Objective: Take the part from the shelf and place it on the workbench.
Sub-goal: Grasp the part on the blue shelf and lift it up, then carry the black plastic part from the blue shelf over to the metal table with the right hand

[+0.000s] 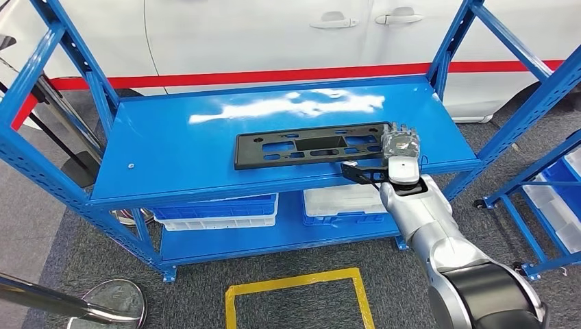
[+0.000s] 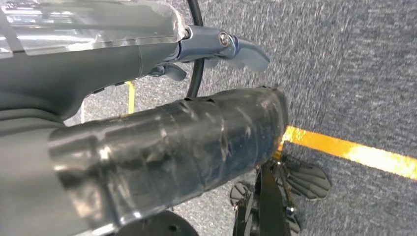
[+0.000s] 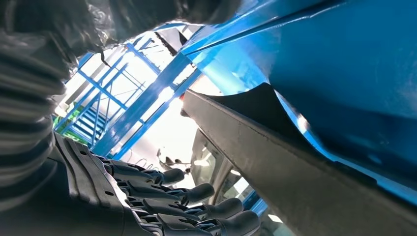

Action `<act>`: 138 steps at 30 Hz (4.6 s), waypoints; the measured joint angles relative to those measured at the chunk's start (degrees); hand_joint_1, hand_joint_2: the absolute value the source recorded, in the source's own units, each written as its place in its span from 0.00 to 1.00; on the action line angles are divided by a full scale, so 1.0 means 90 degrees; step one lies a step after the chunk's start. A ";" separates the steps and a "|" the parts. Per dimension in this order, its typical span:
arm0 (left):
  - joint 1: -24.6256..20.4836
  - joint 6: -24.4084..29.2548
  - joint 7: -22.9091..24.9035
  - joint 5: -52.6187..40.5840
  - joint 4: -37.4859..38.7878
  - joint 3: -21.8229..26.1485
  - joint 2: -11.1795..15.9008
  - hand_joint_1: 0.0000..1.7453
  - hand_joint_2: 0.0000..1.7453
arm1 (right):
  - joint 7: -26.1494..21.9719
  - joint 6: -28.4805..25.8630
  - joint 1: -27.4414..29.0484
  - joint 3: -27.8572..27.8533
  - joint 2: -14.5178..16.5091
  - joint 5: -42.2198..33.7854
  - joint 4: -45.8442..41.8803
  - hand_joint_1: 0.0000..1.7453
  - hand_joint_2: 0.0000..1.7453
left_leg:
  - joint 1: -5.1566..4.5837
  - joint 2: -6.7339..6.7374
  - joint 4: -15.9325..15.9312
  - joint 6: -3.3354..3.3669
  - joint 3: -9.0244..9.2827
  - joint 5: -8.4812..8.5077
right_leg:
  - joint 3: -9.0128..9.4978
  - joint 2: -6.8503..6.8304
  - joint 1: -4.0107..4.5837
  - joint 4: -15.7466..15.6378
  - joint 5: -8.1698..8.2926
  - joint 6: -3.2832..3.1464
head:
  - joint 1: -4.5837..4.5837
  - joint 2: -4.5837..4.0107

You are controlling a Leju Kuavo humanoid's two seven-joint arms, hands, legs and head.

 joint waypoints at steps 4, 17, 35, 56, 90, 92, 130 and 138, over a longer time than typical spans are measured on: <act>-0.0007 0.0014 0.0030 -0.0024 0.0000 0.0024 -0.0001 0.00 0.00 | -0.0218 0.0179 0.0027 -0.0007 0.0083 -0.0012 0.0028 0.00 0.00 | -0.0001 0.0000 0.0002 0.0021 0.0001 -0.0002 | 0.0005 0.0000 -0.0002 -0.0006 0.0002 0.0056 | 0.0000 0.0000; -0.0021 -0.0032 0.0100 -0.0047 0.0000 0.0155 -0.0002 0.00 0.00 | -0.0575 0.0409 0.0118 0.0134 0.0548 -0.0064 0.0076 0.00 0.00 | 0.0007 0.0004 -0.0001 0.0020 0.0011 -0.0001 | -0.0002 0.0003 0.0006 0.0015 -0.0011 0.0065 | -0.0001 0.0000; -0.0027 -0.0052 0.0149 -0.0134 0.0000 0.0311 -0.0002 0.00 0.00 | -0.0640 0.0401 0.0163 0.0624 0.0729 -0.0101 0.0082 1.00 1.00 | 0.0007 0.0005 -0.0001 0.0019 0.0013 -0.0003 | 0.0000 0.0003 0.0005 0.0014 -0.0013 0.0063 | -0.0001 0.0000; -0.0027 -0.0037 -0.1160 -0.0634 0.0000 0.0407 -0.0002 0.00 1.00 | -0.0288 -0.0287 0.0305 0.0922 0.0415 -0.0426 -0.0296 1.00 1.00 | 0.0006 0.0003 0.0000 0.0019 0.0016 -0.0003 | 0.0003 0.0003 0.0003 0.0013 -0.0013 0.0063 | -0.0001 0.0000; -0.0034 -0.0867 -0.2135 -0.0254 0.0000 0.0908 -0.0141 0.00 0.00 | 0.0372 0.0254 0.0212 0.0922 -0.0576 -0.0002 -0.5116 1.00 1.00 | 0.0005 0.0006 0.0000 0.0019 0.0004 -0.0004 | -0.0012 0.0004 0.0003 0.0014 -0.0015 0.0064 | -0.0001 0.0000; -0.0034 -0.0858 -0.2150 -0.0258 0.0000 0.0913 -0.0141 0.00 0.25 | 0.0364 0.0285 0.0215 0.0905 -0.0588 -0.0006 -0.5209 1.00 1.00 | 0.0005 0.0005 0.0001 0.0019 0.0004 -0.0004 | -0.0012 0.0004 0.0002 0.0014 -0.0014 0.0064 | -0.0001 0.0000; -0.0041 -0.0555 -0.2194 -0.0516 0.0000 0.1044 -0.0138 0.00 1.00 | 0.0117 0.0475 0.0258 0.0823 -0.0835 -0.0061 -0.5501 1.00 1.00 | -0.0008 0.0003 0.0007 0.0021 0.0002 -0.0008 | -0.0010 0.0002 -0.0001 0.0010 -0.0014 0.0066 | -0.0001 0.0000; -0.0042 -0.0435 -0.2190 -0.0557 0.0000 0.1066 -0.0129 0.00 1.00 | 0.0157 0.0535 0.0258 0.0823 -0.0852 -0.0078 -0.5382 1.00 1.00 | -0.0051 -0.0004 0.0037 0.0064 -0.0007 -0.0035 | -0.0005 0.0002 -0.0059 0.0007 -0.0019 0.0114 | -0.0001 0.0000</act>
